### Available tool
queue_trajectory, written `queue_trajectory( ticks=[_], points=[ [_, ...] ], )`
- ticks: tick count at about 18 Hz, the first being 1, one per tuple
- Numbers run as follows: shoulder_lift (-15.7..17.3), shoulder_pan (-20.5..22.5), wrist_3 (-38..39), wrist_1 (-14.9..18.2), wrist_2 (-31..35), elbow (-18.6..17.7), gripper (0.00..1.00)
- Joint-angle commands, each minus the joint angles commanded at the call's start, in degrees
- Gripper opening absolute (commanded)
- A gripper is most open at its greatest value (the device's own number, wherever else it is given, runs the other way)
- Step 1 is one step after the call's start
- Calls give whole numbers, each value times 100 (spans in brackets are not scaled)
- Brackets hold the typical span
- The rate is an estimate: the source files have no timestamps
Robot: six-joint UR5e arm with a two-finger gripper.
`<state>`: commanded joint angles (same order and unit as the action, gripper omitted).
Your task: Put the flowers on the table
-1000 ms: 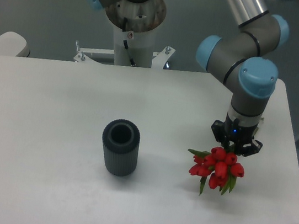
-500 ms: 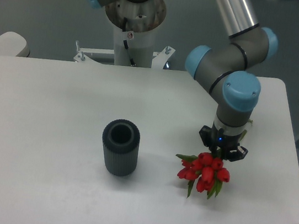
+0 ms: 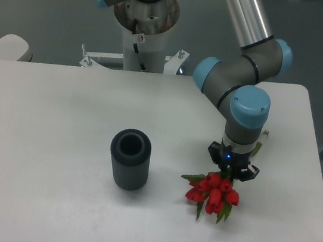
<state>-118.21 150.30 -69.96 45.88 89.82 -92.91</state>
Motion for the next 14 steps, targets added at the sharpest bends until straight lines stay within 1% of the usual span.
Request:
queue_trajectory(
  ticks=[3, 7, 11, 14],
  points=[
    [105, -18, 0, -9, 0, 237, 100],
    [132, -1, -9, 17, 0, 764, 100],
    [80, -1, -9, 79, -70, 1318, 100],
    [36, -9, -18, 131, -158, 1590, 100]
  ],
)
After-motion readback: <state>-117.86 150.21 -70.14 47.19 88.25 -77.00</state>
